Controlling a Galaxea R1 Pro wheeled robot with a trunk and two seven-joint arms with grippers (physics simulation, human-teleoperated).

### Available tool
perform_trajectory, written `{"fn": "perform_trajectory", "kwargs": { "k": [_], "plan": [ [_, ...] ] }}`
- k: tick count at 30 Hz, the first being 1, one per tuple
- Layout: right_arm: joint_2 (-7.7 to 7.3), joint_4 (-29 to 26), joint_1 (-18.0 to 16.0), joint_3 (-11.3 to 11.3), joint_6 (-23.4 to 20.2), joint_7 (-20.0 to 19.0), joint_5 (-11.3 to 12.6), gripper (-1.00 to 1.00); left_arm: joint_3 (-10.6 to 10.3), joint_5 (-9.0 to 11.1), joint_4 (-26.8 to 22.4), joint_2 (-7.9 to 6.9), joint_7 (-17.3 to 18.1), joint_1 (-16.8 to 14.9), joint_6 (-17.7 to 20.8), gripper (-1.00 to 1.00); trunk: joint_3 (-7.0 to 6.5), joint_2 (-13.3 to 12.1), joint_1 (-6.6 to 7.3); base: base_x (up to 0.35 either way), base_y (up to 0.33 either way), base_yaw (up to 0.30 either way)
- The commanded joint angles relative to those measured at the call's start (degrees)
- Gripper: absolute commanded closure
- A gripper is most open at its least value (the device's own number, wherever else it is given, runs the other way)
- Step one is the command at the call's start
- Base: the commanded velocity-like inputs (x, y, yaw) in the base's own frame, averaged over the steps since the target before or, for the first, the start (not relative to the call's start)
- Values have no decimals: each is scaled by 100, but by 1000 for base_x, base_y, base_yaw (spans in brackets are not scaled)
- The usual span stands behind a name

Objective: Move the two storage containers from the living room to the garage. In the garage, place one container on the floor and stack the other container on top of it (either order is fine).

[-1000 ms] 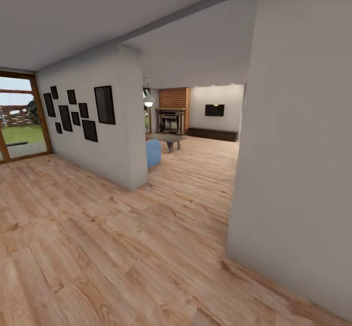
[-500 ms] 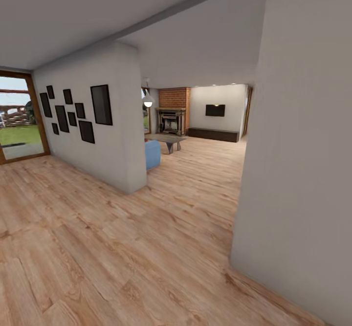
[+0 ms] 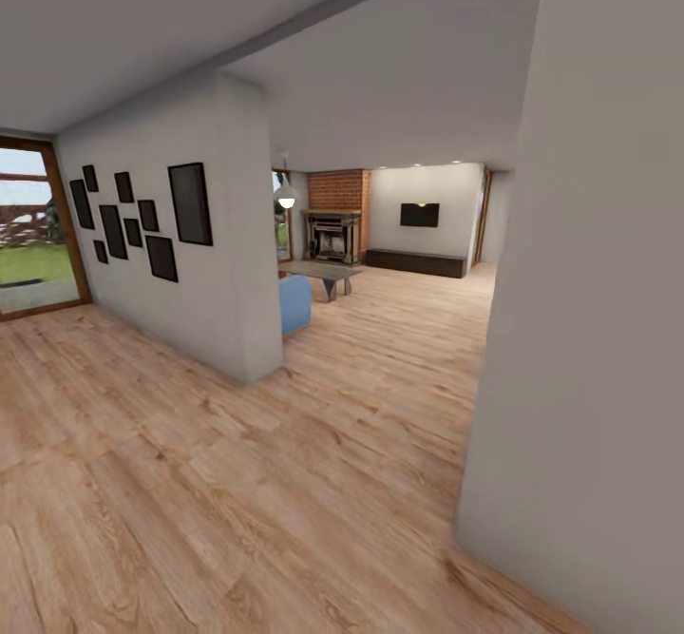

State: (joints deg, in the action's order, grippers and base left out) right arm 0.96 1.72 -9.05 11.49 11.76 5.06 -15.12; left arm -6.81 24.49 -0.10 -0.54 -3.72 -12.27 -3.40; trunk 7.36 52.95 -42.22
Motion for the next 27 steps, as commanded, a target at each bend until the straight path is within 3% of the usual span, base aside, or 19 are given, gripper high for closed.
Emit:
{"fn": "perform_trajectory", "kwargs": {
  "k": [1,27],
  "plan": [
    [0,19,-9,46,30,30,-61,-100,-49,42,1,1,-15,-4,-13,-100,8,5,-4,322,0,0],
    [0,19,-9,46,28,30,-61,-100,-49,38,-2,10,-15,-4,-5,-100,8,5,-4,322,0,0]
  ]
}}
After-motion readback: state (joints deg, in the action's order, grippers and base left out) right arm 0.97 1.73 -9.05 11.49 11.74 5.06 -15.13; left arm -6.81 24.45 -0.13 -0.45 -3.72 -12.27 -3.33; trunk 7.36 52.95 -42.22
